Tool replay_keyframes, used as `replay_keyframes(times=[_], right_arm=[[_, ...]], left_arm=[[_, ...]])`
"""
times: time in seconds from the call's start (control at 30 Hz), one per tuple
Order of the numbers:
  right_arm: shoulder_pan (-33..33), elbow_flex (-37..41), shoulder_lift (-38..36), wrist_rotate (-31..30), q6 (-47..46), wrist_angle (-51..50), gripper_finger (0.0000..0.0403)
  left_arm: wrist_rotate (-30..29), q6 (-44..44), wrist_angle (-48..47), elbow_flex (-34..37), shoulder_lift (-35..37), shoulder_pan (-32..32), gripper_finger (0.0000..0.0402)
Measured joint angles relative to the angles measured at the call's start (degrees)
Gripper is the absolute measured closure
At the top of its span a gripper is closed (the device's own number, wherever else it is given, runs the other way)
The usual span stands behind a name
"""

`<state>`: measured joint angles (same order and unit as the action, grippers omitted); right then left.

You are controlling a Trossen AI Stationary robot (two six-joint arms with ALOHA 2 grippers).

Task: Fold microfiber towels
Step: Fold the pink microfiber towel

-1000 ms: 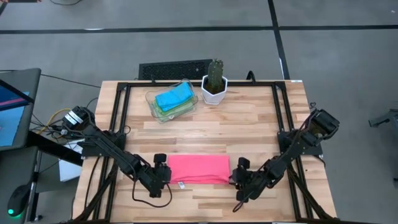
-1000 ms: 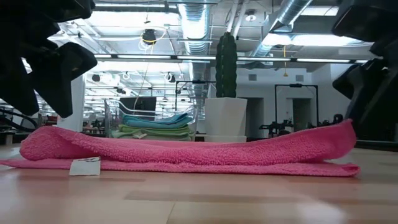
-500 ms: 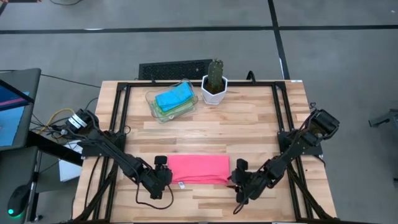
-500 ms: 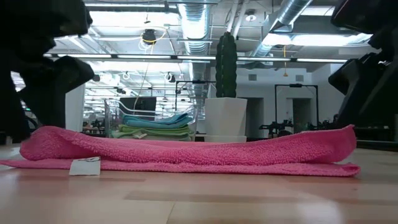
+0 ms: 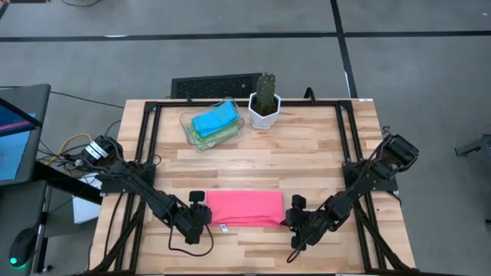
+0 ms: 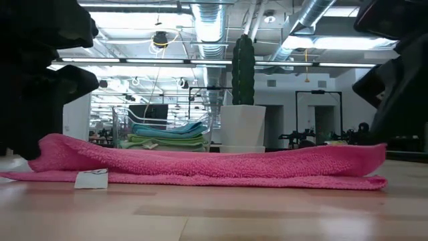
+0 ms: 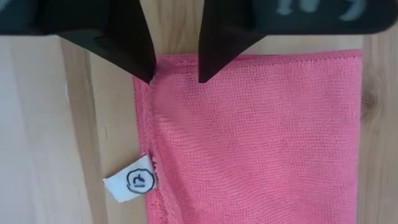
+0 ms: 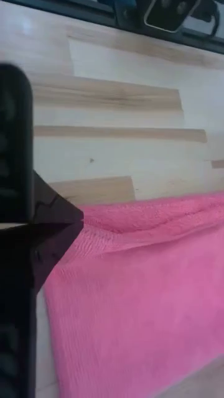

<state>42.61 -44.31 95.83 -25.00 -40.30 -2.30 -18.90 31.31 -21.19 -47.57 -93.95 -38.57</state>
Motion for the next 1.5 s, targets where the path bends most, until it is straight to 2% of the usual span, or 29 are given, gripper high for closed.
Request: replay_keyframes(times=[0.27, 0.37, 0.6, 0.73, 0.87, 1.03, 1.17, 1.3, 1.5], right_arm=[[0.0, 0.0, 0.0, 0.7, -0.2, -0.5, 0.0391], [0.0, 0.0, 0.0, 0.6, -0.2, -0.5, 0.0394], [0.0, -1.9, 0.1, -2.3, 0.2, -2.9, 0.0397], [0.0, -2.7, 0.1, -2.3, 0.3, -4.1, 0.0397], [0.2, -2.7, 0.1, -2.1, 0.2, -4.1, 0.0396], [0.2, -2.7, 0.1, -1.9, 0.0, -2.5, 0.0361], [0.0, -2.7, 0.1, -1.9, -0.1, -2.0, 0.0337], [-0.5, -2.7, 0.1, -1.9, -0.1, -1.9, 0.0330], [-2.0, -2.7, 0.1, -2.0, 0.1, -1.4, 0.0328]], left_arm=[[-0.3, -0.1, 1.2, 0.0, 0.0, 0.0, 0.0361], [-1.9, -0.1, -2.0, -1.5, 0.2, 0.0, 0.0392], [-9.0, -0.1, -19.6, -9.0, 0.7, 0.0, 0.0399], [-9.9, -0.2, -21.2, -9.7, 0.7, 0.0, 0.0399], [-8.0, 0.0, -18.3, -8.0, 0.6, 0.0, 0.0400], [-7.0, 0.8, -15.0, -6.6, 0.1, -0.1, 0.0392], [-6.0, -2.0, -11.4, -6.5, 0.1, -0.5, 0.0374], [-4.9, -4.9, -9.7, -6.5, 0.1, -1.2, 0.0342], [-4.4, -2.6, -13.9, -6.5, 0.2, -1.1, 0.0283]])
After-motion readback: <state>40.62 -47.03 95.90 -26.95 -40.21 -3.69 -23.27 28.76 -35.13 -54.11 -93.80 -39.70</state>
